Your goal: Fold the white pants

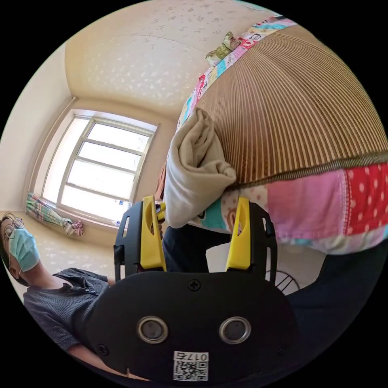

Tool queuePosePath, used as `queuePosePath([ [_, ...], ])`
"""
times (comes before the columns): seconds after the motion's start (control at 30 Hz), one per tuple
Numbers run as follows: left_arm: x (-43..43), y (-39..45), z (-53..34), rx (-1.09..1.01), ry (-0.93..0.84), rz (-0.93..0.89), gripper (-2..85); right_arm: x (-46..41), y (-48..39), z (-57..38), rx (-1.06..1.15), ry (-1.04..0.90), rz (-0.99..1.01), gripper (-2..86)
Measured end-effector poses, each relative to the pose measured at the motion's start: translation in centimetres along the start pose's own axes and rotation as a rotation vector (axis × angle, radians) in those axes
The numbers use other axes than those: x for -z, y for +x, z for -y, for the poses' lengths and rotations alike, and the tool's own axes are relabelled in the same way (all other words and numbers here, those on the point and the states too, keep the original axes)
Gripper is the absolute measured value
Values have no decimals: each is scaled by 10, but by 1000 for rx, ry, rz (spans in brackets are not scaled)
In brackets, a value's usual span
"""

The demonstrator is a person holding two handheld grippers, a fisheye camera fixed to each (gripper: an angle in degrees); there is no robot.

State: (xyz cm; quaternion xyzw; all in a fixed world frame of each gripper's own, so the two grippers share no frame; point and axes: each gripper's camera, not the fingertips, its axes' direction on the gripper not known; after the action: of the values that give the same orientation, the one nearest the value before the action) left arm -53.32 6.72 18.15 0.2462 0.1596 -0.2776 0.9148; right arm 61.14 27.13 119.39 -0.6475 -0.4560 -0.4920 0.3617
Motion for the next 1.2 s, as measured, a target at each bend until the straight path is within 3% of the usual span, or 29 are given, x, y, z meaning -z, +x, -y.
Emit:
queuePosePath([
  [0.23,-93,35,-60,-71,-303,-153,86,-48,58,-6,-24,-137,341,260],
  [0.33,-112,50,-82,-81,-320,-145,83,-72,58,18,-67,-267,275,224],
  [0.4,-107,59,-88,-94,-301,-153,83,-73,62,22,-41,-351,488,187],
  [0.47,-99,75,-93,-146,-309,-203,83,-72,70,12,-73,-369,658,167],
  [0.6,-98,141,-111,-329,-423,-143,87,-38,45,-13,81,-329,792,140],
  [0.7,-96,190,-125,-444,-339,-167,97,2,17,0,211,-230,848,128],
  [0.8,-86,229,-137,-535,-176,-192,109,55,-31,39,401,-160,811,121],
  [0.93,-102,259,-156,-610,-203,-201,100,147,-105,89,619,-23,639,119],
  [1.0,-113,261,-167,-613,-245,-178,100,223,-140,112,701,161,504,119],
  [1.13,-126,241,-191,-534,-279,-207,95,328,-139,114,659,522,290,122],
  [1.2,-126,228,-200,-487,-279,-232,93,373,-102,104,463,698,96,123],
])
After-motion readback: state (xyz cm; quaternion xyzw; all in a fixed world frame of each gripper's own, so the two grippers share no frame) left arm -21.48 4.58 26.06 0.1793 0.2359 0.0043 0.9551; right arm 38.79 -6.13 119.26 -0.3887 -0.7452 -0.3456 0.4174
